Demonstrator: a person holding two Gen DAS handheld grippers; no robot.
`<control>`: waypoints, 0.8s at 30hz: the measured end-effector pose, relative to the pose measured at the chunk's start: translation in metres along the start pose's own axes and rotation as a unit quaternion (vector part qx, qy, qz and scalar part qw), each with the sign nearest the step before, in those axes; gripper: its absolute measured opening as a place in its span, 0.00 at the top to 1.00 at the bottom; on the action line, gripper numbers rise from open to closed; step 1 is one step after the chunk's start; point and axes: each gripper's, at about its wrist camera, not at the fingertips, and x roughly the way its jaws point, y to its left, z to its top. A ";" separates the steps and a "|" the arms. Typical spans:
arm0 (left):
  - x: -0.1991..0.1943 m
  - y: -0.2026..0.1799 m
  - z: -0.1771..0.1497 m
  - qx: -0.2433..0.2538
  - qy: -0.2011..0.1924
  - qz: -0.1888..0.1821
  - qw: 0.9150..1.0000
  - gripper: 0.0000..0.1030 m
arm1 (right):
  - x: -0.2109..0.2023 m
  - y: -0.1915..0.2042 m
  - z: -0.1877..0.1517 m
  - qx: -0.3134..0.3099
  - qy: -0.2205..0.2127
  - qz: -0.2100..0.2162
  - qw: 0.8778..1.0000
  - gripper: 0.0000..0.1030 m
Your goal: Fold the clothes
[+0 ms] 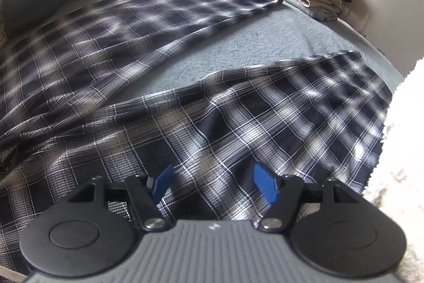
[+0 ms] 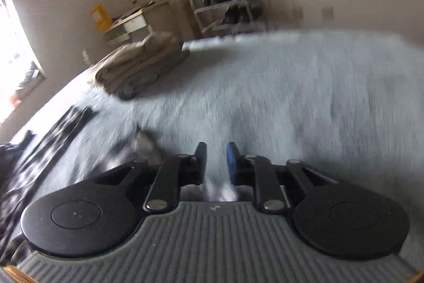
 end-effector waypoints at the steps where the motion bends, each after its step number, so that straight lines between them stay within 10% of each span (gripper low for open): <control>1: -0.001 0.000 0.000 -0.001 -0.002 -0.001 1.000 0.33 | 0.002 0.008 0.006 -0.007 -0.006 -0.008 1.000 0.78; 7: -0.004 0.005 0.002 -0.013 -0.014 -0.004 1.000 0.33 | 0.013 0.127 0.075 -0.014 -0.003 0.104 0.994 0.78; 13: -0.009 0.014 0.002 -0.031 -0.026 -0.010 0.999 0.33 | -0.039 0.228 0.159 0.029 -0.063 0.276 0.959 0.70; 19: -0.012 0.025 -0.002 -0.049 -0.032 -0.009 0.998 0.33 | -0.086 0.214 0.220 0.114 -0.112 0.333 0.929 0.61; 24: -0.013 0.025 -0.003 -0.050 -0.035 -0.008 0.998 0.33 | -0.136 0.131 0.263 0.095 -0.223 0.274 0.931 0.60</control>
